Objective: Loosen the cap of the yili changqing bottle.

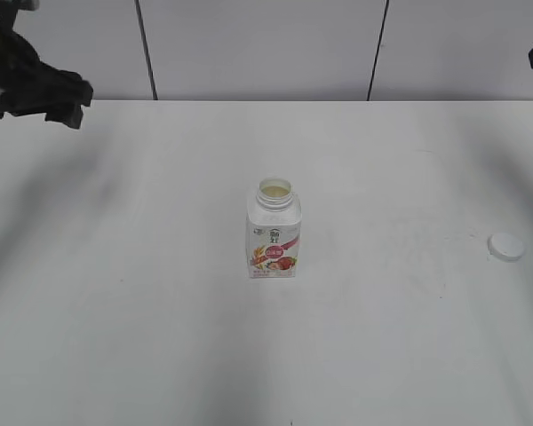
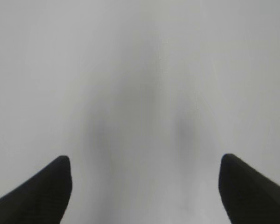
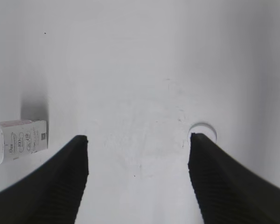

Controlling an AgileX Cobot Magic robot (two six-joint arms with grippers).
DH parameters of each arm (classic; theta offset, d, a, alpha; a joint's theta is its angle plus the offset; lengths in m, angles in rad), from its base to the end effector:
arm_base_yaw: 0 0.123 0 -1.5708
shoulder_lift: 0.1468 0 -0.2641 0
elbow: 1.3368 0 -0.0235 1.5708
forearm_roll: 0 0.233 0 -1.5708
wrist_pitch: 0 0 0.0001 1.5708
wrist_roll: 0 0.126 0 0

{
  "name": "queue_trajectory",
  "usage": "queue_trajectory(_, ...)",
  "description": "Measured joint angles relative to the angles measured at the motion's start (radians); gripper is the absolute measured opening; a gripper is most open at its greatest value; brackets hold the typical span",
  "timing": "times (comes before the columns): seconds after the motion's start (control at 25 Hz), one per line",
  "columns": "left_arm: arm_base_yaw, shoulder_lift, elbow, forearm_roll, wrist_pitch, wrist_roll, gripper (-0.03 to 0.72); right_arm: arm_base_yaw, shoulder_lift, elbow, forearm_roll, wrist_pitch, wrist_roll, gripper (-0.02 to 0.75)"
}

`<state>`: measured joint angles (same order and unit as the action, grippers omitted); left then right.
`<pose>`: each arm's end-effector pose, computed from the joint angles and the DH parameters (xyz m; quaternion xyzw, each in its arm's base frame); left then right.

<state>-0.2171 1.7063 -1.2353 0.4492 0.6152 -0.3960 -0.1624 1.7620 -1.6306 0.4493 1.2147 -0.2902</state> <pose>0.3674 -0.0487 0.2119 0.0541 0.9439 0.0835 0.3148 0.3640 -0.0077 0.2771 -0.0173 0.9639 0.1788 0.1965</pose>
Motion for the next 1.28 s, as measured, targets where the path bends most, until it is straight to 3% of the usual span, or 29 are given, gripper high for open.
queue_trajectory(0.12,-0.003,-0.052,-0.030,-0.216,0.114,0.162,0.582,0.000,0.000,0.000,0.000,0.001,0.029,0.531)
queue_trajectory(0.28,-0.003,-0.106,-0.036,-0.308,0.312,0.210,0.582,0.000,-0.021,0.004,-0.021,0.001,0.067,0.531)
queue_trajectory(0.64,-0.003,-0.341,0.108,-0.320,0.501,0.198,0.582,0.000,-0.315,0.256,-0.135,0.001,0.045,0.529)
queue_trajectory(1.04,-0.003,-0.777,0.273,-0.323,0.577,0.195,0.582,0.000,-0.761,0.639,-0.155,0.002,0.040,0.522)
queue_trajectory(1.28,-0.003,-1.076,0.341,-0.291,0.603,0.195,0.582,0.000,-1.028,0.769,-0.208,0.006,0.039,0.522)
